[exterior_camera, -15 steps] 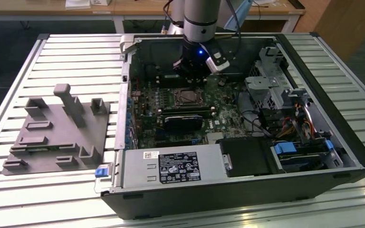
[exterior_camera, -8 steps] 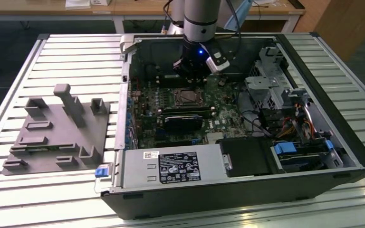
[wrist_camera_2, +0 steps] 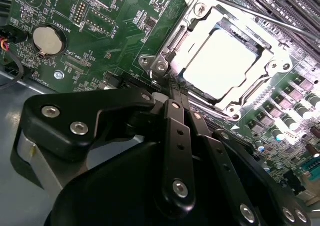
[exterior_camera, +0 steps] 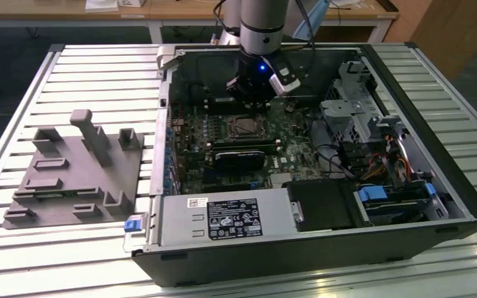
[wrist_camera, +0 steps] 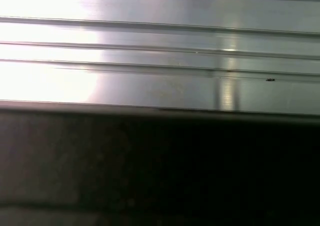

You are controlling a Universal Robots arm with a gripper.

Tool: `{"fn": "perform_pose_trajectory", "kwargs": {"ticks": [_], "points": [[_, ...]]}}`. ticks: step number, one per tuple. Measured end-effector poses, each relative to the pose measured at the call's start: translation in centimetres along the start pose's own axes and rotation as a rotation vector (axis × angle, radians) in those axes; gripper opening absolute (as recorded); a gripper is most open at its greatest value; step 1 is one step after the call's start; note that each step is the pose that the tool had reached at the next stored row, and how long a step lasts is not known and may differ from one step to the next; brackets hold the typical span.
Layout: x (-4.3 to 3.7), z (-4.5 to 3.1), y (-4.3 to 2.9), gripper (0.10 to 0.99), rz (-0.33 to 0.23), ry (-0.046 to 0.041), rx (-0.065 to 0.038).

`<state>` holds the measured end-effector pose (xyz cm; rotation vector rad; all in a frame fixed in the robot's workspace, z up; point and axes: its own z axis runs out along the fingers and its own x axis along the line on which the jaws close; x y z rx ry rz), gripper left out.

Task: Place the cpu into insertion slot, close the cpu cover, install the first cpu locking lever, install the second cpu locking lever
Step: 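Install the first cpu locking lever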

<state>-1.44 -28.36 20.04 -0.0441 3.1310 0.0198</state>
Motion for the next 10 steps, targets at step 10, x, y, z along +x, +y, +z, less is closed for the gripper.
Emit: {"fn": "perform_pose_trajectory", "kwargs": {"ticks": [10], "points": [[-0.15, 0.26, -0.01, 0.106, 0.0, 0.0004, 0.013]]}}
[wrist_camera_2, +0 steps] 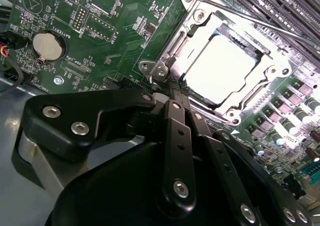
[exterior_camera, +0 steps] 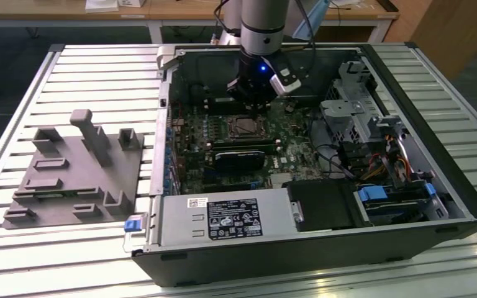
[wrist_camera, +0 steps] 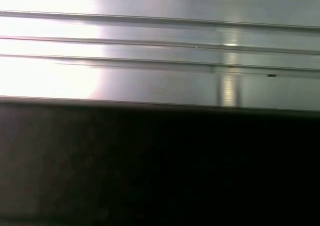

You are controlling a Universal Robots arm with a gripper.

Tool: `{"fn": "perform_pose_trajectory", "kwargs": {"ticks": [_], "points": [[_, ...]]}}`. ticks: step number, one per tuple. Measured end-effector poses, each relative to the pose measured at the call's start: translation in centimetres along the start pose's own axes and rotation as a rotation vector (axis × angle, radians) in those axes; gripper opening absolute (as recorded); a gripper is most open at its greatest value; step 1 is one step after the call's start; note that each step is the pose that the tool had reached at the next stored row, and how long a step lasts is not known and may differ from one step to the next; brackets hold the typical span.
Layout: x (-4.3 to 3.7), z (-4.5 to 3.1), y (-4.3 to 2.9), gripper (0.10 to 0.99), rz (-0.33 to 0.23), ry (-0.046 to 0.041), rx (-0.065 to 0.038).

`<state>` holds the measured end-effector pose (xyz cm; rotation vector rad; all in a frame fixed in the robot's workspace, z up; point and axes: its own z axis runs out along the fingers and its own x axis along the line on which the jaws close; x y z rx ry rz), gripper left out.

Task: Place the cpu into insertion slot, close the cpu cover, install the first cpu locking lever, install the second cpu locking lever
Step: 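Install the first cpu locking lever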

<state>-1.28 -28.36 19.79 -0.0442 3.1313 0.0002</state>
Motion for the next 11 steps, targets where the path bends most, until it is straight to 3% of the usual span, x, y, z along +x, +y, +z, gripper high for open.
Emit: {"fn": "perform_pose_trajectory", "kwargs": {"ticks": [6, 11], "points": [[-0.02, 0.03, 0.02, 0.106, 0.0, -0.001, -0.026], [-0.02, 0.02, 0.0, 0.106, 0.0, -0.001, -0.035]]}}
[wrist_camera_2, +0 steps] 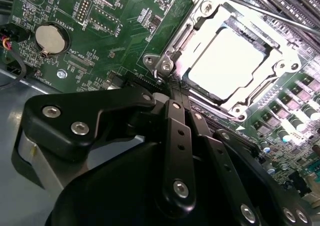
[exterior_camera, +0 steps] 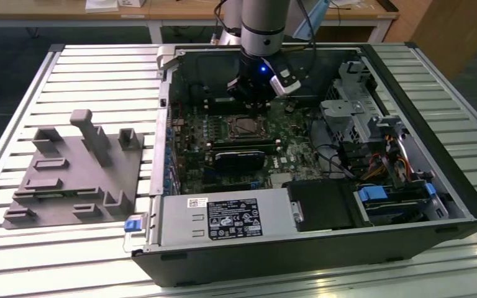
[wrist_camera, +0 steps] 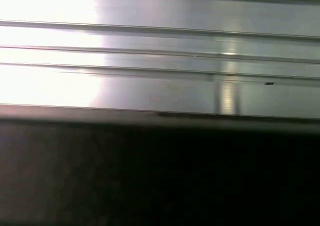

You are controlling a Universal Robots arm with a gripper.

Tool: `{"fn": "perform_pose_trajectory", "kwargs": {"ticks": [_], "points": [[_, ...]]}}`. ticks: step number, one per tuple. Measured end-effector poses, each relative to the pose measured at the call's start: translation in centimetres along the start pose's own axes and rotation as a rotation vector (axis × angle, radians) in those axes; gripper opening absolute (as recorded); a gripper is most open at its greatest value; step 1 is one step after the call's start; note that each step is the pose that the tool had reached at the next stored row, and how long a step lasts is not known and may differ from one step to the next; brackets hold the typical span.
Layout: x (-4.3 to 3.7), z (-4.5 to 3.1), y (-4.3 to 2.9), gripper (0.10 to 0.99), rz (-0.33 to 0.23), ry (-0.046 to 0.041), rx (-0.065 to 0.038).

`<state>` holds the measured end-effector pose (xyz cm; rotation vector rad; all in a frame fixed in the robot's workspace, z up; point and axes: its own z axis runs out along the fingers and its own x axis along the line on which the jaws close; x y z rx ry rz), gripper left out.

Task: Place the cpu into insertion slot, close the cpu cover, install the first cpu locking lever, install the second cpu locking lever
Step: 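Install the first cpu locking lever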

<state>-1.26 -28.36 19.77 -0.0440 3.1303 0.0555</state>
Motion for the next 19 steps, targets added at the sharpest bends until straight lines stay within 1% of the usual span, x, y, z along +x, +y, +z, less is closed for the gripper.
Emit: {"fn": "perform_pose_trajectory", "kwargs": {"ticks": [10, 17, 19], "points": [[0.0, -0.02, 0.0, 0.106, 0.0, -0.0007, -0.025], [0.0, -0.13, 0.01, 0.106, 0.0, -0.001, -0.031], [0.0, -0.13, 0.01, 0.106, 0.0, -0.001, -0.031]]}}
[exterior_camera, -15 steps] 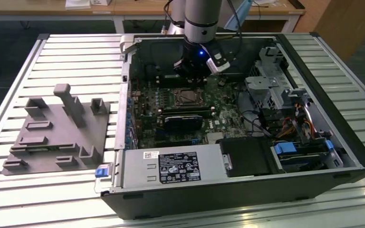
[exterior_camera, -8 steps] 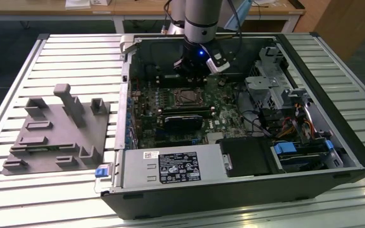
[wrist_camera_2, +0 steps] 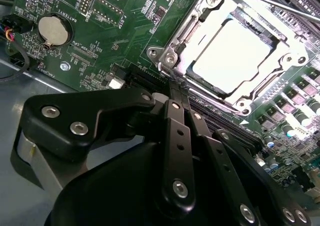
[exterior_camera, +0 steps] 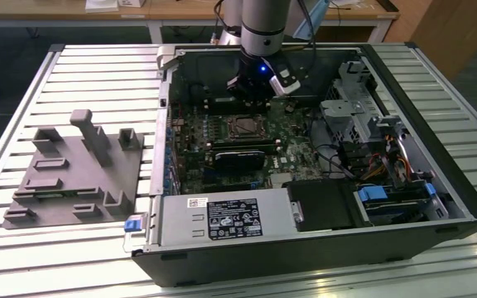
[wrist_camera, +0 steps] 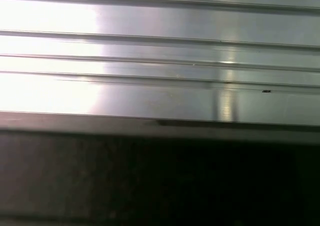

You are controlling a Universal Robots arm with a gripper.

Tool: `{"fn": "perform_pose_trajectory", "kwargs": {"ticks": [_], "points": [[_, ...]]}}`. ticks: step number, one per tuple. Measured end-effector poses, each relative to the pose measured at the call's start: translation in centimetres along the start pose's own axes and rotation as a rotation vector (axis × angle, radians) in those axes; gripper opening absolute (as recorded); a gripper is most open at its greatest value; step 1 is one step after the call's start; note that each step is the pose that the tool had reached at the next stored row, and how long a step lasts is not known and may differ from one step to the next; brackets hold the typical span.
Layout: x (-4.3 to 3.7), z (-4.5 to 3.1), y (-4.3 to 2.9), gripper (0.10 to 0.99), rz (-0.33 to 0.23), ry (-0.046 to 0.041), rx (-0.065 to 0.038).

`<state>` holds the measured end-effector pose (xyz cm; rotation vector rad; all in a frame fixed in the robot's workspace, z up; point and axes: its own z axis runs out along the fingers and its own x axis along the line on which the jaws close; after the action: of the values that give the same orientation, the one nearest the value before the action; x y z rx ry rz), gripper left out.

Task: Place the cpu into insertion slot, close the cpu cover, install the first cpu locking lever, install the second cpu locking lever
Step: 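Install the first cpu locking lever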

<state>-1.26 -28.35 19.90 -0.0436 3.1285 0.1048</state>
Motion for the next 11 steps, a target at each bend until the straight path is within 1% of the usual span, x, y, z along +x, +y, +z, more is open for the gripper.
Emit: {"fn": "perform_pose_trajectory", "kwargs": {"ticks": [11], "points": [[0.01, -0.02, -0.18, 0.106, 0.0, 0.0, 0.0]]}}
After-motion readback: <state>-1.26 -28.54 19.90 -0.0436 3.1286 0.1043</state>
